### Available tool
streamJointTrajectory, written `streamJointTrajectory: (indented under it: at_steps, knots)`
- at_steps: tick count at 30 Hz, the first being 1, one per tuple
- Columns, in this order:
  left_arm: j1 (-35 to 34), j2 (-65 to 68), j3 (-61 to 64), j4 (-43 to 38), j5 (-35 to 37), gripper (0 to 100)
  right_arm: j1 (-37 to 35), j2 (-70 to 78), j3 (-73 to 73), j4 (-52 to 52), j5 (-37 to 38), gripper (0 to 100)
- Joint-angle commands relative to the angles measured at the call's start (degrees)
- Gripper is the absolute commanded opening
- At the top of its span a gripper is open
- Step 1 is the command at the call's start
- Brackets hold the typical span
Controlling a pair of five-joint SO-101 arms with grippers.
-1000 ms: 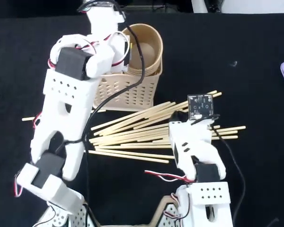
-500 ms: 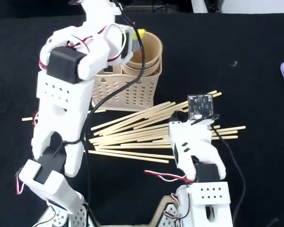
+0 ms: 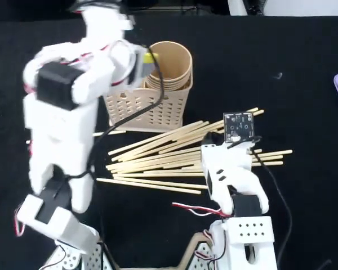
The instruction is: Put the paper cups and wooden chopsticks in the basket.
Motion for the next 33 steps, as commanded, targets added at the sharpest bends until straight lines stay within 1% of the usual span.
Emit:
streamJointTrajectory:
  at_steps: [1, 5, 7, 10, 12, 14, 16, 19, 22, 23, 24, 25, 26, 28, 30, 33]
  knots:
    - [-8.66, -5.27, 4.35, 0.53, -2.55, 21, 0.79, -0.84, -0.22, -1.49, -0.18, 1.1]
    - [-19.12, -9.58, 18.42, 0.53, -6.33, 21, 0.70, -0.84, -0.31, -1.49, -0.35, 1.1]
    - [-23.08, -12.84, 26.33, 0.53, -8.70, 21, 0.70, -0.84, -0.40, -1.49, -0.35, 1.1]
    - [-26.86, -19.78, 38.11, 0.18, -11.78, 21, 0.70, -0.84, -0.48, -1.49, -0.44, 1.1]
    - [-28.70, -25.67, 46.29, -3.96, -13.27, 21, 0.70, -0.84, -0.48, -1.49, -0.53, 1.1]
    - [-31.16, -31.30, 57.27, -12.31, -13.98, 21, 0.70, -0.84, -0.57, -1.49, -0.53, 1.1]
    - [-33.10, -35.96, 70.02, -22.86, -13.71, 21, 0.70, -0.84, -0.57, -1.49, -0.53, 1.1]
    - [-35.74, -39.47, 90.68, -43.43, -12.75, 21, 0.79, -0.84, -0.57, -1.41, -0.53, 1.1]
    - [-38.02, -39.38, 106.95, -65.85, -9.41, 21, 0.79, -0.84, -0.48, -1.41, -0.53, 1.1]
    - [-38.11, -39.03, 111.16, -71.74, -8.79, 21, 0.79, -0.84, -0.40, -1.41, -0.53, 1.1]
    - [-37.93, -38.42, 113.89, -75.87, -8.79, 21, 0.79, -0.84, -0.40, -1.41, -0.53, 1.1]
    - [-37.14, -37.54, 115.21, -77.36, -8.97, 21, 0.79, -0.84, -0.31, -1.41, -0.53, 1.1]
    - [-36.18, -36.40, 115.47, -77.10, -9.05, 21, 0.79, -0.84, -0.31, -1.41, -0.53, 1.1]
    - [-34.51, -33.58, 115.12, -74.64, -9.14, 21, 0.79, -0.84, -0.31, -1.41, -0.53, 1.1]
    - [-33.80, -30.07, 112.92, -72.44, -9.05, 21, 0.79, -0.84, -0.31, -1.41, -0.53, 1.1]
    - [-33.80, -24.09, 108.18, -71.30, -8.79, 21, 0.79, -0.84, -0.22, -1.41, -0.53, 1.1]
